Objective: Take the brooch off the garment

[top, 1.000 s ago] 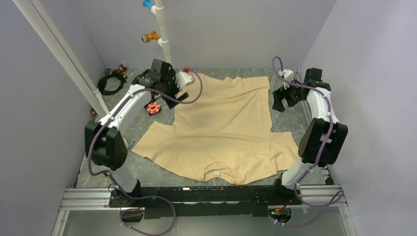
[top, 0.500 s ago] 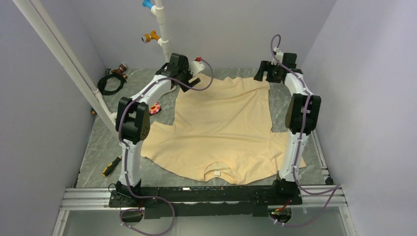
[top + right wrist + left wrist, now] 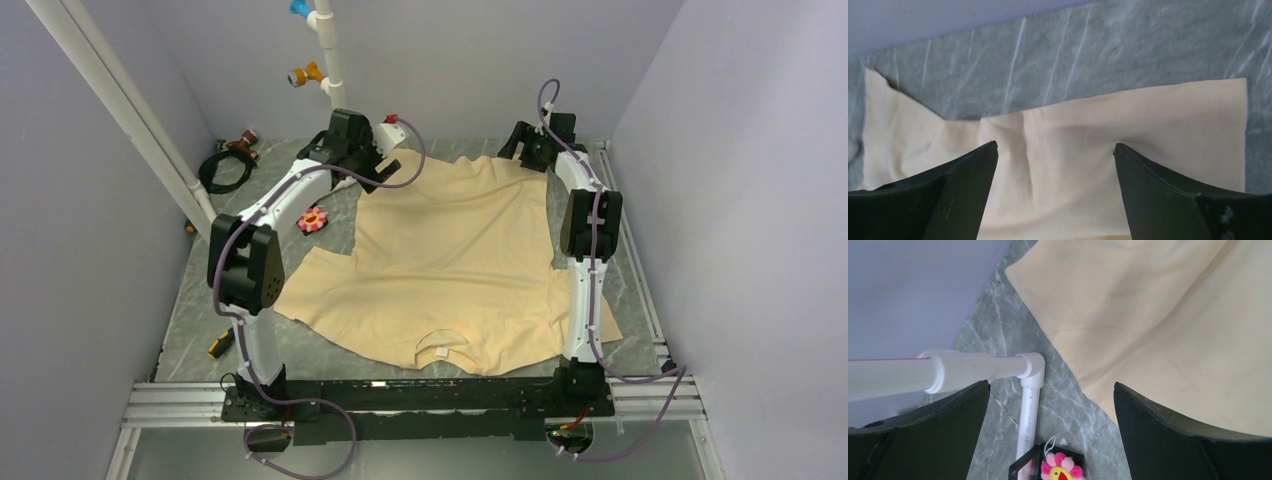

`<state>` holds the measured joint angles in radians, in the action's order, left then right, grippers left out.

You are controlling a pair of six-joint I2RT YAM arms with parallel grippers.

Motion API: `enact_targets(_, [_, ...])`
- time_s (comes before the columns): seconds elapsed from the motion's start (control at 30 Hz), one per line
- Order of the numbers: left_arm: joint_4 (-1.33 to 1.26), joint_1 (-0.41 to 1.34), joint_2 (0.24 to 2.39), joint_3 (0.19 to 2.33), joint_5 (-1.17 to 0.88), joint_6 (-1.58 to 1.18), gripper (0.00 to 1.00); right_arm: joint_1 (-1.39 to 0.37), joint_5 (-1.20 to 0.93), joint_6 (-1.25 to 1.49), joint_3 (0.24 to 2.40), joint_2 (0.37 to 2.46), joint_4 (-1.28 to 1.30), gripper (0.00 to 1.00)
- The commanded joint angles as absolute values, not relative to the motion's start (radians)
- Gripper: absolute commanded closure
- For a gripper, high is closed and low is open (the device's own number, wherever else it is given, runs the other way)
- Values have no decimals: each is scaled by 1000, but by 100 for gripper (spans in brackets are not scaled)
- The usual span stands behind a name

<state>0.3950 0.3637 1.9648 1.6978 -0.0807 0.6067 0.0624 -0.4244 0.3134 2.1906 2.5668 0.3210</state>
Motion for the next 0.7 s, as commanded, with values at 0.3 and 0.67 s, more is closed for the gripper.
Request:
enact_targets(0.3, [464,349,1929,1784,-132,533,1,107,-412,753,2404,2811,55,12])
enact_targets(0.67, [358,370,2270,2072,21,718,0,104,-580,634,2006,2464,-142,3])
